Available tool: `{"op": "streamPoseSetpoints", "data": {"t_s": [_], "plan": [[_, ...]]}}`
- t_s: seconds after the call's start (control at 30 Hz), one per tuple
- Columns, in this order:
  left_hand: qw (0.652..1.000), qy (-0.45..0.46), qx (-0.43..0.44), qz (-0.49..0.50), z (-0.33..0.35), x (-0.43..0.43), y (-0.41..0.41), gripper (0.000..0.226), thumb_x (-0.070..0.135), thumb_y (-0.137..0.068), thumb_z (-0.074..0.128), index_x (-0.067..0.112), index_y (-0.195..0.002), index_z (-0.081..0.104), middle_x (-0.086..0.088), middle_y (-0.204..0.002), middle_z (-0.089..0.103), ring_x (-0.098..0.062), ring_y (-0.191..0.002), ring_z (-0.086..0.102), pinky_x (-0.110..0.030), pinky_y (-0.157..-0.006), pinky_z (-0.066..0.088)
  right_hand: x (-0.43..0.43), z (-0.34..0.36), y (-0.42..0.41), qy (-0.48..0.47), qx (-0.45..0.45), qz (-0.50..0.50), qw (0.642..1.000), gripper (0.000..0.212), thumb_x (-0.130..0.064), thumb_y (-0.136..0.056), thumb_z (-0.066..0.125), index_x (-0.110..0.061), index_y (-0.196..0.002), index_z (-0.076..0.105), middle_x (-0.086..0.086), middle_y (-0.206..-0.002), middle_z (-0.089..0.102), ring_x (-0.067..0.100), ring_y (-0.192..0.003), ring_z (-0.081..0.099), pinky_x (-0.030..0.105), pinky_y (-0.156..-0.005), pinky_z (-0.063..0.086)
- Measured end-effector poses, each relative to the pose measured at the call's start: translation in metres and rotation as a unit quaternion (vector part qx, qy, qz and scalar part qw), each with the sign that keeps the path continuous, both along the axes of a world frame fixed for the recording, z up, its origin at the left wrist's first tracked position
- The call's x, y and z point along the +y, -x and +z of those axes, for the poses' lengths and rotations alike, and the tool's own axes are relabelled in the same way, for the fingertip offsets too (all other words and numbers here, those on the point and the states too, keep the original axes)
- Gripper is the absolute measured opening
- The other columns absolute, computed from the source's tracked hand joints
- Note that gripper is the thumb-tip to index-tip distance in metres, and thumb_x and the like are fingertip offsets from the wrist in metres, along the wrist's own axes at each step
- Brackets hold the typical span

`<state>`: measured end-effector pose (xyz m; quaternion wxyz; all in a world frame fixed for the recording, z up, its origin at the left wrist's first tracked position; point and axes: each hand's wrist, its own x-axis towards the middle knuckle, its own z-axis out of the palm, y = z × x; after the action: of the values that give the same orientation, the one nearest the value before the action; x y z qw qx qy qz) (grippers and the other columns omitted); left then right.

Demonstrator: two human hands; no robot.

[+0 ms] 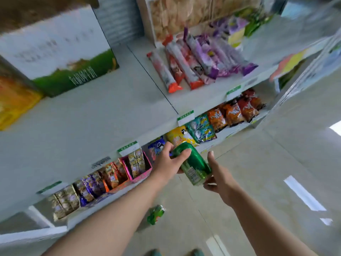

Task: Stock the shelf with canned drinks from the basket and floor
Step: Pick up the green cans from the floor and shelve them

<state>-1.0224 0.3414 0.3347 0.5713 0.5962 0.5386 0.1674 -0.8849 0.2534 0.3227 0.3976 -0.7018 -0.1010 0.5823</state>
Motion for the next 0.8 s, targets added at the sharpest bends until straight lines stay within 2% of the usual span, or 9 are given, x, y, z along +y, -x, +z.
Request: {"op": "streamPoseSetpoints", "data": {"t_s": [0.07, 0.13, 0.23, 0.33, 0.43, 0.53, 0.67, 0.73, 0.8], "plan": [[1.0, 0.004, -0.028, 0.003, 0.045, -0.009, -0.002, 0.056, 0.071, -0.063, 0.071, 0.026, -0.092, 0.056, -0.006, -0.099, 0.067, -0.019, -0.086, 0.07, -0.038, -0.067, 0.061, -0.011, 0.047, -0.009, -0.015, 0.011, 0.002, 1.0, 0.064, -0.063, -0.096, 0.03, -0.013, -0.082, 0.068, 0.006, -0.072, 0.058, 0.017, -0.066, 0.049, 0.028, -0.068, 0.049], [0.999, -0.001, -0.039, -0.009, 0.085, -0.014, -0.005, 0.056, 0.079, -0.057, 0.07, 0.033, -0.085, 0.053, -0.009, -0.103, 0.066, -0.026, -0.093, 0.069, -0.05, -0.075, 0.059, -0.023, 0.087, -0.017, -0.034, 0.028, -0.005, 0.999, 0.069, -0.067, -0.093, 0.03, -0.009, -0.091, 0.068, 0.006, -0.07, 0.055, 0.015, -0.061, 0.046, 0.025, -0.06, 0.046], [0.996, -0.03, -0.082, -0.034, 0.16, -0.025, -0.007, 0.048, 0.058, -0.073, 0.074, 0.021, -0.091, 0.05, -0.013, -0.096, 0.067, -0.022, -0.077, 0.07, -0.038, -0.064, 0.06, -0.033, 0.144, -0.024, -0.075, 0.051, -0.03, 0.995, 0.087, -0.081, -0.075, 0.036, -0.006, -0.107, 0.066, 0.005, -0.072, 0.054, 0.013, -0.059, 0.044, 0.023, -0.051, 0.041], [0.989, -0.094, -0.101, -0.05, 0.228, -0.022, -0.006, 0.055, 0.063, -0.063, 0.072, 0.02, -0.087, 0.049, -0.013, -0.085, 0.067, -0.023, -0.071, 0.066, -0.045, -0.07, 0.057, -0.025, 0.205, -0.024, -0.11, 0.037, -0.01, 0.993, 0.091, -0.087, -0.056, 0.044, -0.011, -0.102, 0.065, 0.005, -0.074, 0.054, 0.011, -0.055, 0.046, 0.019, -0.043, 0.038], [0.98, -0.118, -0.144, -0.076, 0.302, -0.012, -0.001, 0.05, 0.056, -0.063, 0.077, 0.02, -0.083, 0.048, -0.017, -0.091, 0.065, -0.028, -0.081, 0.07, -0.05, -0.073, 0.06, -0.016, 0.272, -0.022, -0.172, 0.023, 0.025, 0.984, 0.085, -0.081, -0.074, 0.039, -0.006, -0.102, 0.067, 0.005, -0.061, 0.054, 0.011, -0.041, 0.047, 0.018, -0.037, 0.035], [0.966, -0.182, -0.146, -0.112, 0.375, -0.004, 0.01, 0.046, 0.05, -0.075, 0.076, 0.016, -0.092, 0.05, -0.012, -0.096, 0.067, -0.017, -0.079, 0.071, -0.035, -0.072, 0.061, -0.006, 0.334, -0.017, -0.266, 0.018, 0.056, 0.962, 0.086, -0.087, -0.066, 0.049, -0.014, -0.107, 0.069, 0.012, -0.079, 0.065, 0.023, -0.059, 0.056, 0.021, -0.049, 0.037], [0.94, -0.266, -0.16, -0.139, 0.457, -0.004, 0.03, 0.048, 0.055, -0.067, 0.074, 0.02, -0.085, 0.048, -0.021, -0.094, 0.067, -0.023, -0.08, 0.066, -0.047, -0.077, 0.055, 0.005, 0.423, 0.0, -0.339, 0.086, 0.107, 0.931, 0.067, -0.064, -0.088, 0.035, -0.009, -0.105, 0.07, 0.016, -0.09, 0.073, 0.028, -0.07, 0.071, 0.036, -0.057, 0.06], [0.929, -0.292, -0.176, -0.145, 0.497, -0.002, 0.047, 0.04, 0.048, -0.075, 0.074, 0.02, -0.091, 0.05, -0.021, -0.097, 0.068, -0.023, -0.082, 0.068, -0.045, -0.078, 0.056, 0.009, 0.469, 0.014, -0.37, 0.106, 0.133, 0.913, 0.068, -0.061, -0.089, 0.032, -0.009, -0.114, 0.067, 0.02, -0.107, 0.071, 0.032, -0.092, 0.072, 0.044, -0.074, 0.06], [0.92, -0.298, -0.202, -0.156, 0.526, 0.0, 0.059, 0.037, 0.046, -0.072, 0.075, 0.023, -0.089, 0.051, -0.018, -0.1, 0.07, -0.023, -0.086, 0.071, -0.043, -0.079, 0.059, 0.014, 0.497, 0.024, -0.384, 0.091, 0.165, 0.904, 0.069, -0.062, -0.09, 0.025, -0.012, -0.119, 0.063, 0.018, -0.112, 0.071, 0.031, -0.099, 0.071, 0.043, -0.076, 0.06]]}}
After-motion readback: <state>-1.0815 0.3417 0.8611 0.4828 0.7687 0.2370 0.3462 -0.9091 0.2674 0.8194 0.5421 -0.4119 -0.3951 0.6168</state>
